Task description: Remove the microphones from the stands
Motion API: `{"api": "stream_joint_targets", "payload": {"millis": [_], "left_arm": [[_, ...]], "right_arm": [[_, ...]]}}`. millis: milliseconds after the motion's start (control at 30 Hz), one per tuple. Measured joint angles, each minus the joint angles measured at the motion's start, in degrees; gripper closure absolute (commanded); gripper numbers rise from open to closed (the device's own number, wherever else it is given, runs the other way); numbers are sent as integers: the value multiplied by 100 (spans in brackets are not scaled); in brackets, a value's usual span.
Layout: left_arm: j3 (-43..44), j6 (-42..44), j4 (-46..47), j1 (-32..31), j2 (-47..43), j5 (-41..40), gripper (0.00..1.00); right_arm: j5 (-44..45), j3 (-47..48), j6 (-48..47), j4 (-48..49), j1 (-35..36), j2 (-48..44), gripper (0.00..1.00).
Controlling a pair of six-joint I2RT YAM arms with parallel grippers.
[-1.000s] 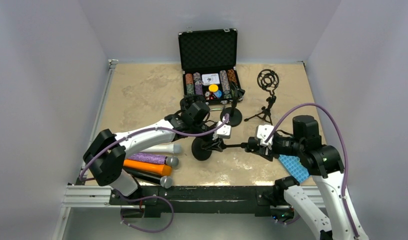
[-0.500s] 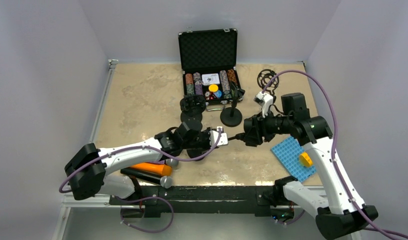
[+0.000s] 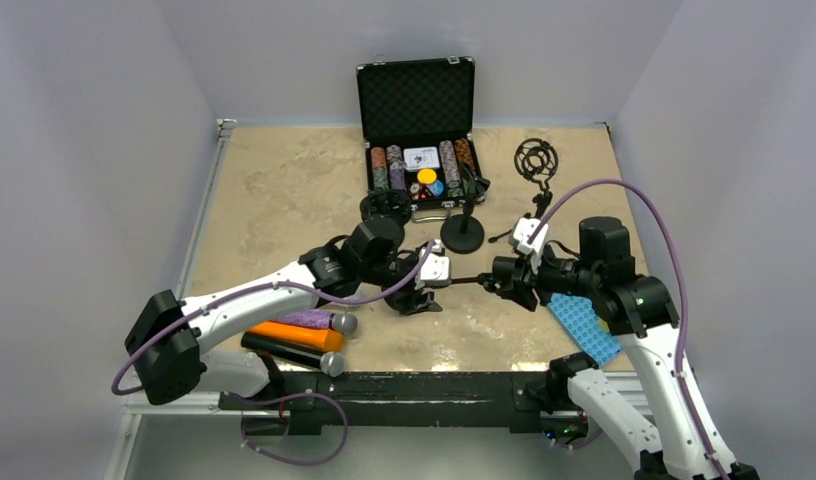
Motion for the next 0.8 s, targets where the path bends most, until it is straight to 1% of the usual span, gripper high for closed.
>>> {"api": "stream_joint_targets", "payload": {"millis": [133, 267, 367, 467, 533, 633, 700, 800], "left_arm": [[461, 192, -157, 20, 396, 446, 33], [992, 627, -496, 35, 955, 774, 37], [1298, 1119, -916, 35, 1320, 942, 41], [1322, 1488, -1261, 35, 1493, 975, 45], [1189, 1545, -1220, 35, 1475, 946, 51], [809, 1429, -855, 35, 1342, 772, 66], [599, 1143, -533, 33, 1266, 566, 76], [385, 645, 7, -22, 1165, 258, 88]], "right_arm": [[-223, -120, -960, -111, 44, -214, 100], [-356, -120, -1679, -264, 85, -306, 100], [-380, -120, -1965, -363, 103, -389, 100], [-376, -120, -2037, -452, 109, -496, 100], [-365, -120, -2002, -505, 109, -531, 100], [-369, -120, -1764, -527, 114, -564, 100], [-369, -120, -1484, -498, 118, -560, 100], [-247, -20, -658, -400, 122, -437, 100]]}}
